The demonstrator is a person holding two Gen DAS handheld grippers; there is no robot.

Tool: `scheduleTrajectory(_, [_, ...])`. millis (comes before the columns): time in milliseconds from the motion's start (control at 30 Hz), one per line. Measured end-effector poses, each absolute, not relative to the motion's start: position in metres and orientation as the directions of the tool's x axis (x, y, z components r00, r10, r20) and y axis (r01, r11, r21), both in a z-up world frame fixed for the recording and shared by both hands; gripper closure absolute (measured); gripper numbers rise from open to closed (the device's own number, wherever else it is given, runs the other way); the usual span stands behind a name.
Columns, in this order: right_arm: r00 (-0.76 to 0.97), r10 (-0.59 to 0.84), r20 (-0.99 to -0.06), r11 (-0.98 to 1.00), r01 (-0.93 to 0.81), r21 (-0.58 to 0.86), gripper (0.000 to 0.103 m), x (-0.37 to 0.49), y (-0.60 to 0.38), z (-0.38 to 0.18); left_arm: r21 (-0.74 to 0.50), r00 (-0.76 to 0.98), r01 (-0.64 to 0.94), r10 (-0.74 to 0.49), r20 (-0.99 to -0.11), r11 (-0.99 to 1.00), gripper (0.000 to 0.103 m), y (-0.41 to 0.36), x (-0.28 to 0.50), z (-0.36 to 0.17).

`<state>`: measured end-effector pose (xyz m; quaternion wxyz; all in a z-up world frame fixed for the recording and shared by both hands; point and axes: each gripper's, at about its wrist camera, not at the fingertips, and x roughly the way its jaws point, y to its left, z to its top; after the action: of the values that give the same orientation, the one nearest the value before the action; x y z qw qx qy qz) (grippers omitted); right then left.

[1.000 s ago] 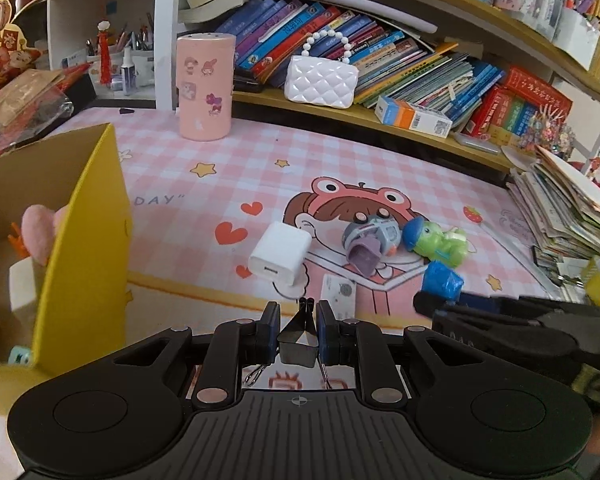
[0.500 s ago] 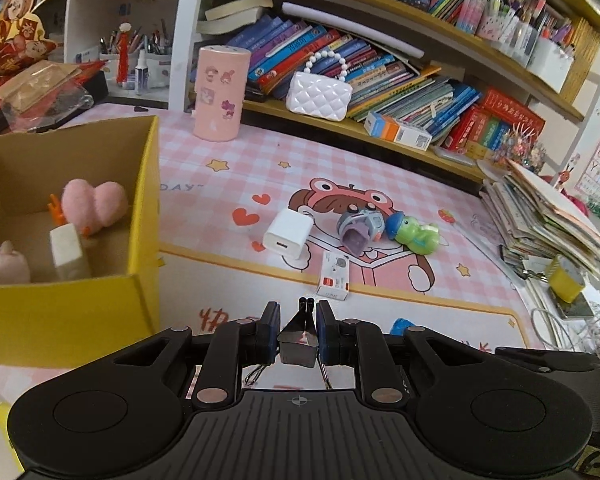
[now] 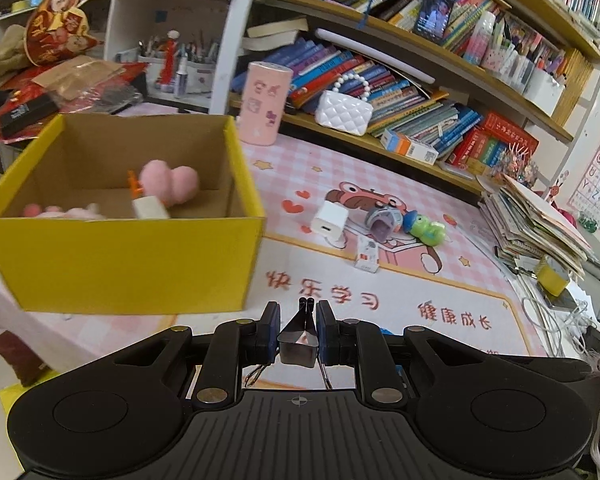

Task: Organize objects
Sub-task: 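Carry the blue packet and black clip up over the yellow box with both grippers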

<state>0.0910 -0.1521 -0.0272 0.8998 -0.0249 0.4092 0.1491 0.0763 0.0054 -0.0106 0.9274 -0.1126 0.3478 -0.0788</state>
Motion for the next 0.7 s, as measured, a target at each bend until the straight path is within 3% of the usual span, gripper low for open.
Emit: scheduleTrajectory(700, [0.63,0.311,-0.712,0.927,-0.366,0.081,0.077,0.029,-0.045,-0.016,-0.264,0.802,-0.02,-0.142,-0.58,0.964,0.086,0.11,0.002,0.003])
